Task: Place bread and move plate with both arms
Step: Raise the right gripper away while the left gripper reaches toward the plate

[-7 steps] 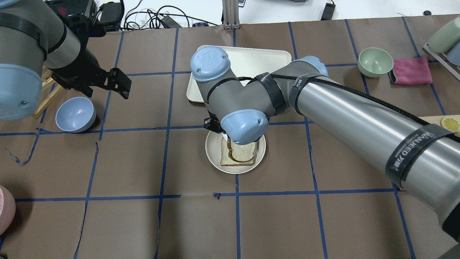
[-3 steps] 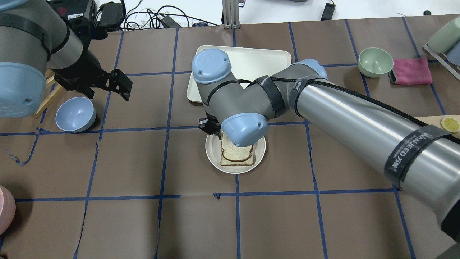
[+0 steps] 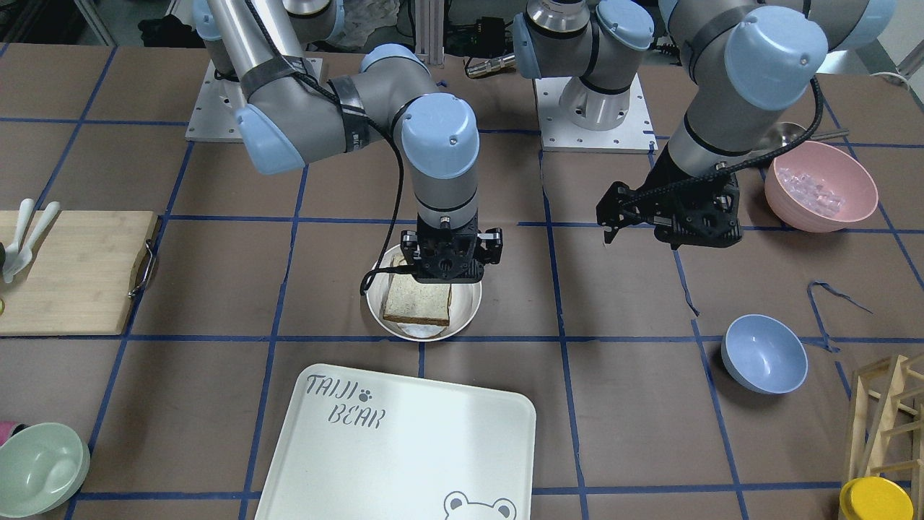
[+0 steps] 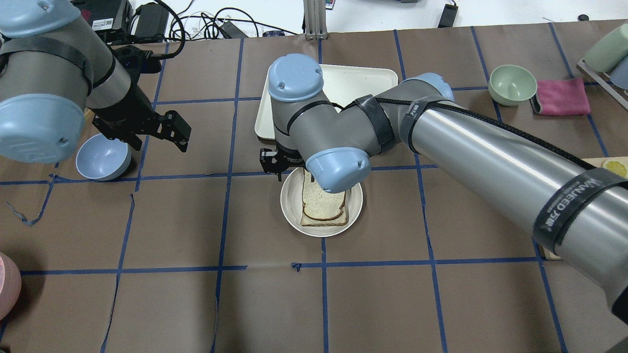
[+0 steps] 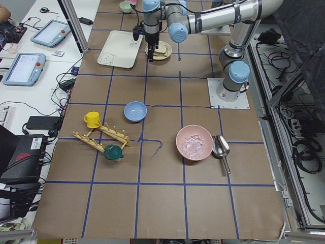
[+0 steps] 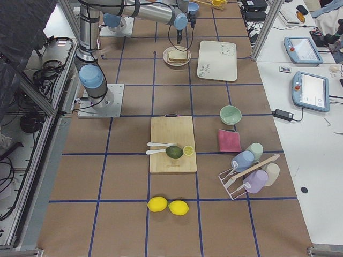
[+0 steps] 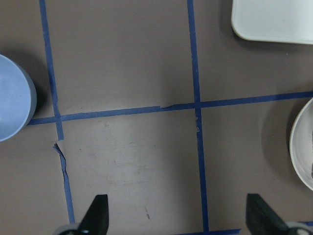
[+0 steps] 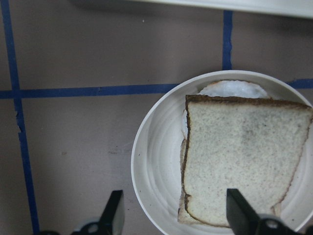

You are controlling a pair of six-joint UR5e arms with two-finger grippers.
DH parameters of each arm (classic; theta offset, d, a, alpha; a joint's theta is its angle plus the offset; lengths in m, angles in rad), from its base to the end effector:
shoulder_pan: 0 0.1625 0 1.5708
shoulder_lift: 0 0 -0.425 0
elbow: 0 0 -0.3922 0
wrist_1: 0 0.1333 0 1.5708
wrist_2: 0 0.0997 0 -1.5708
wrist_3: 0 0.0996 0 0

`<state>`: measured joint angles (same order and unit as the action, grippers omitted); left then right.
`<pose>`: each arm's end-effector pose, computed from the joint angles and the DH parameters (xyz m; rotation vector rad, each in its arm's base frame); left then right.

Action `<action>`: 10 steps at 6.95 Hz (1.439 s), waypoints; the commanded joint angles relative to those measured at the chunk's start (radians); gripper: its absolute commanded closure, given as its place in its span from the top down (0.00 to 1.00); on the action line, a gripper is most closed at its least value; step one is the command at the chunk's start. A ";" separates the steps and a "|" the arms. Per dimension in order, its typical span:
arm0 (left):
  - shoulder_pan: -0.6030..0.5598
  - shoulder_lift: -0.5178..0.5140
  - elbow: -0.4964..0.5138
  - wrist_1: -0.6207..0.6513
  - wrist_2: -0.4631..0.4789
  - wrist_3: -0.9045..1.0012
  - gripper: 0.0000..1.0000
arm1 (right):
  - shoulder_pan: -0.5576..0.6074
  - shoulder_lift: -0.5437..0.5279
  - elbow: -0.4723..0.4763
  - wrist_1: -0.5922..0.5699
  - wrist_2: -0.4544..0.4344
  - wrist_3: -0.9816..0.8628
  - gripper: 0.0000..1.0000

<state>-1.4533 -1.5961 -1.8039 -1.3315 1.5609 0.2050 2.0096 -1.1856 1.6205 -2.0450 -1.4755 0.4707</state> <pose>-0.0762 -0.5001 0.3857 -0.1367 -3.1257 -0.0270 0.3922 -0.4996 0.2960 0.0456 3.0384 0.0100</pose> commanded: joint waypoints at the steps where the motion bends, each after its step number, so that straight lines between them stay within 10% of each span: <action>1: -0.001 -0.010 -0.018 0.000 0.007 -0.012 1.00 | -0.175 -0.090 -0.056 0.124 -0.005 -0.280 1.00; 5: -0.013 -0.102 -0.185 0.287 -0.031 -0.058 1.00 | -0.477 -0.293 -0.186 0.443 -0.003 -0.644 1.00; 10: -0.238 -0.243 -0.244 0.622 -0.119 -0.196 1.00 | -0.474 -0.356 -0.160 0.534 -0.005 -0.624 1.00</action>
<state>-1.6397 -1.8042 -2.0469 -0.7604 1.4449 0.0370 1.5352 -1.5342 1.4575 -1.5468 -1.4812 -0.1556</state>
